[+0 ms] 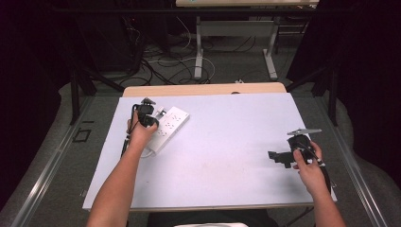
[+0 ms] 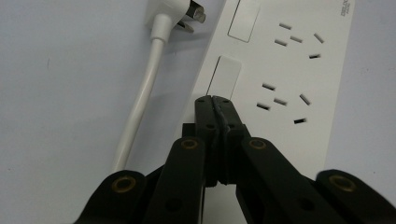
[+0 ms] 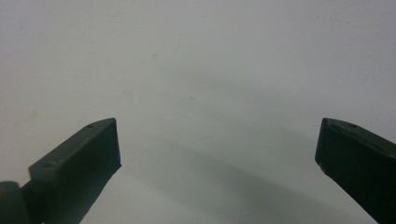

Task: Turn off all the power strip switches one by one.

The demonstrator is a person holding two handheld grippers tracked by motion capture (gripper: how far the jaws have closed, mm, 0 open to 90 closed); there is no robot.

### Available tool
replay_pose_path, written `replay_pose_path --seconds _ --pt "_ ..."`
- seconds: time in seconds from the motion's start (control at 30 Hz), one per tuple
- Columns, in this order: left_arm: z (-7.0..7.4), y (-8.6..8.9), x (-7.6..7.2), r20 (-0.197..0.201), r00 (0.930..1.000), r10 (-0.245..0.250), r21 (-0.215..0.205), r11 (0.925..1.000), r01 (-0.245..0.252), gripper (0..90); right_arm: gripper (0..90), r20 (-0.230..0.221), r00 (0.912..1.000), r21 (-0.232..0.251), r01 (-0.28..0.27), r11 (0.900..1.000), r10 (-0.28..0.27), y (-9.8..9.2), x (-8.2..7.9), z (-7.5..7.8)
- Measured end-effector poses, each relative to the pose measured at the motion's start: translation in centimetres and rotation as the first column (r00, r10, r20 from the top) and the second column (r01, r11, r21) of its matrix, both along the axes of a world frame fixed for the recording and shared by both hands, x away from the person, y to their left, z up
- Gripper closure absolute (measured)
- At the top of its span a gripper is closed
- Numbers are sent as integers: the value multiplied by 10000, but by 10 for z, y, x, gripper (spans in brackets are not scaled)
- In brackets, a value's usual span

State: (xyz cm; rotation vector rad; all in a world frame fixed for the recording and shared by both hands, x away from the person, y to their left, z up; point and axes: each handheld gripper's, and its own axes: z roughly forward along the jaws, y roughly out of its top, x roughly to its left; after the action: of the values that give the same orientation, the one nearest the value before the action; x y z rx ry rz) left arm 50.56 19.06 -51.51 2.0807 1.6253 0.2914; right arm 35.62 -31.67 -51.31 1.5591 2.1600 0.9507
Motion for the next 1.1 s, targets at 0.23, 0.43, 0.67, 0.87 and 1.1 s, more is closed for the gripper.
replay_pose_path --seconds 0.23,0.43,0.67,0.87,1.1 --pt "1 1 2 -87 9999 55 78 10000 -54 900 0 -17 10000 6 -44 10000 44 0 1 -1" --pt "1 4 3 -90 9998 149 25 9999 -149 900 0 -45 10000 11 -29 10000 29 0 1 -1" --pt "5 5 4 144 9997 220 -156 9996 -218 900 0 -56 10000 -18 -64 10000 64 0 1 -1" --pt "5 4 4 524 9981 335 -230 9992 -323 900 0 -53 10000 -21 -60 10000 60 0 1 -2" --pt "5 5 6 795 9960 403 -351 9987 -376 900 0 -85 10000 -20 -7 10000 7 0 1 -2"
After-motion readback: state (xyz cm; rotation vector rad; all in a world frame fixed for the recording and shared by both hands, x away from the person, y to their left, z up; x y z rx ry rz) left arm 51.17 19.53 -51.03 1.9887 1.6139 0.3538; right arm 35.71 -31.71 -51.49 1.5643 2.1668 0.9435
